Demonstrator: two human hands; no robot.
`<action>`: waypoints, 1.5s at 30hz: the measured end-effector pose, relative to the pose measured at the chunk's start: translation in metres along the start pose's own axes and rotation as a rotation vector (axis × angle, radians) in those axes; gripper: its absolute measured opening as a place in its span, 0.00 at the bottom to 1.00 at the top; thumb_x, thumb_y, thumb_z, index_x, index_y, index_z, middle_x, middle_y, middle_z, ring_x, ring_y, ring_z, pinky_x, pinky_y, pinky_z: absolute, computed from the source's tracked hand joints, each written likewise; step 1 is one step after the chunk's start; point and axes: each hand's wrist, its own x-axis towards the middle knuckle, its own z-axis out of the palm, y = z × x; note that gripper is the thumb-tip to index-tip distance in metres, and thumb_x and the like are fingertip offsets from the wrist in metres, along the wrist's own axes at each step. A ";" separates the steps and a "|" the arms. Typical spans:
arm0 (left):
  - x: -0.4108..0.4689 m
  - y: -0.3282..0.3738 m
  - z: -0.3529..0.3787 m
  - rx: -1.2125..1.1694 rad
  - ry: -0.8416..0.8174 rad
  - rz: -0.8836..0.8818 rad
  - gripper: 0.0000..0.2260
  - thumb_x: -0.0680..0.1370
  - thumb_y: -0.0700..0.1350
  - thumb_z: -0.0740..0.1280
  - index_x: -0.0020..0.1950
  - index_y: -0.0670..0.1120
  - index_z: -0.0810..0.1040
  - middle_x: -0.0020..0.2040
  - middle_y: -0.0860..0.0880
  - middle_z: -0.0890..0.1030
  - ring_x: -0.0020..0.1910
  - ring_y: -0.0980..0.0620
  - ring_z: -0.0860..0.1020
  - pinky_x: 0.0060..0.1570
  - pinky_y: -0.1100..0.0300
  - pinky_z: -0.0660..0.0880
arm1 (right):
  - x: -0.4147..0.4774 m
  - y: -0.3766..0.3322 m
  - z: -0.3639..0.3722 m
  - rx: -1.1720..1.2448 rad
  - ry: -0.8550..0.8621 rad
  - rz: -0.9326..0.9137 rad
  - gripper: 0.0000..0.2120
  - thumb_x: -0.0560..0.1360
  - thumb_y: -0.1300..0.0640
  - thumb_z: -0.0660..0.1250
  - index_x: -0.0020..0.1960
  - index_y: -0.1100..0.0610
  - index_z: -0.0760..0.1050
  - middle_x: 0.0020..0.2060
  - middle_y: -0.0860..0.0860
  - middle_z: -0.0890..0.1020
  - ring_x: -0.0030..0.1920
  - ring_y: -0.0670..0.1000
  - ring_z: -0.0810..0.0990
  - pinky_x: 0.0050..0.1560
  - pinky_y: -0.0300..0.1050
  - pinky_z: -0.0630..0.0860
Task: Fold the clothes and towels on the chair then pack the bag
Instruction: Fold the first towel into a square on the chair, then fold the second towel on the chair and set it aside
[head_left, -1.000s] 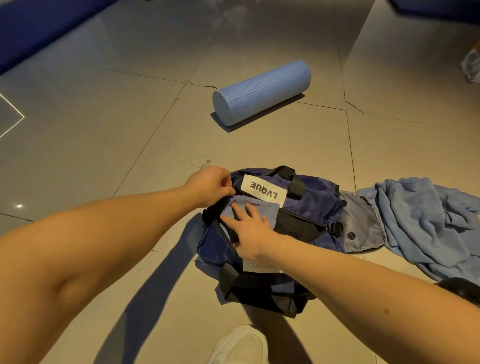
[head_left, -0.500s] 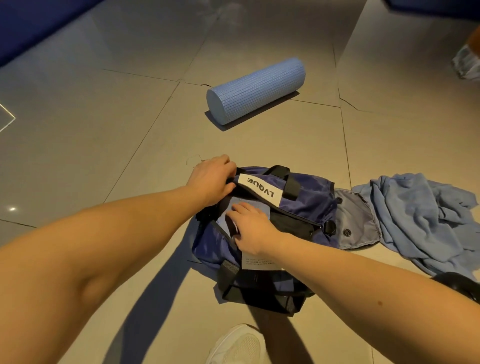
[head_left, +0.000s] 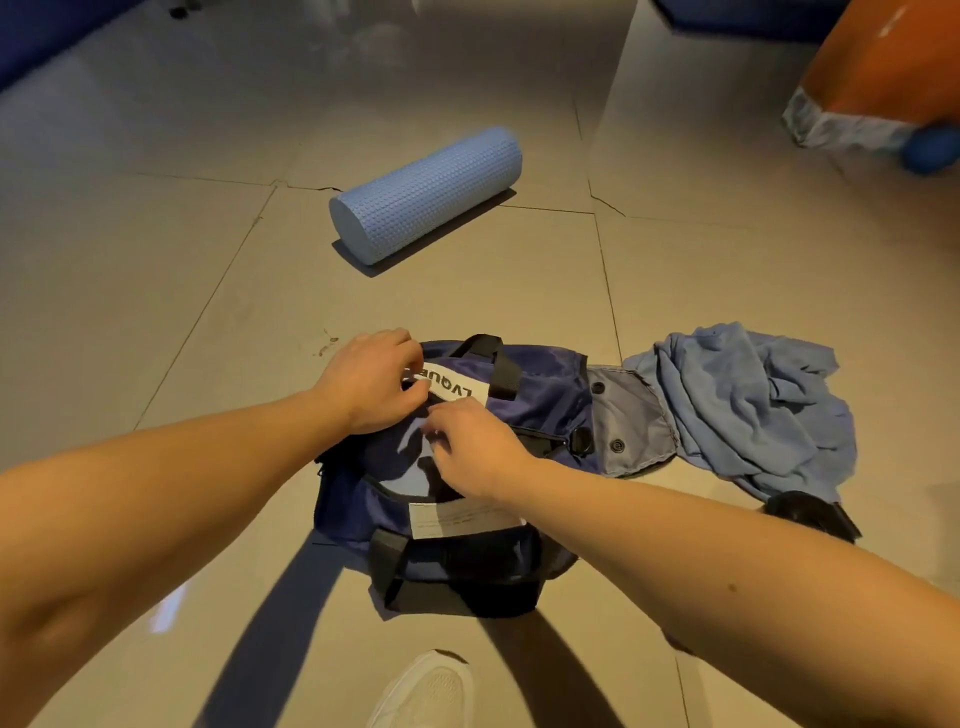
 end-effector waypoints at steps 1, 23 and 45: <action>0.006 0.011 0.002 -0.010 -0.004 0.009 0.09 0.79 0.55 0.65 0.53 0.52 0.78 0.50 0.53 0.76 0.47 0.52 0.74 0.46 0.57 0.71 | -0.006 0.007 -0.009 0.035 0.040 0.053 0.12 0.80 0.59 0.61 0.58 0.57 0.81 0.54 0.54 0.82 0.57 0.57 0.77 0.53 0.61 0.79; 0.199 0.313 0.166 -0.311 -0.442 0.137 0.05 0.83 0.44 0.62 0.57 0.44 0.74 0.52 0.40 0.78 0.44 0.42 0.72 0.44 0.47 0.71 | -0.122 0.353 -0.151 0.233 0.191 1.063 0.15 0.79 0.62 0.69 0.64 0.64 0.72 0.49 0.63 0.76 0.52 0.66 0.80 0.44 0.53 0.75; 0.252 0.399 0.041 -0.550 0.019 0.198 0.10 0.85 0.49 0.58 0.55 0.45 0.75 0.48 0.44 0.80 0.46 0.42 0.77 0.47 0.45 0.76 | -0.156 0.294 -0.295 0.663 0.851 0.747 0.10 0.74 0.54 0.64 0.43 0.62 0.70 0.35 0.54 0.71 0.35 0.53 0.69 0.35 0.46 0.69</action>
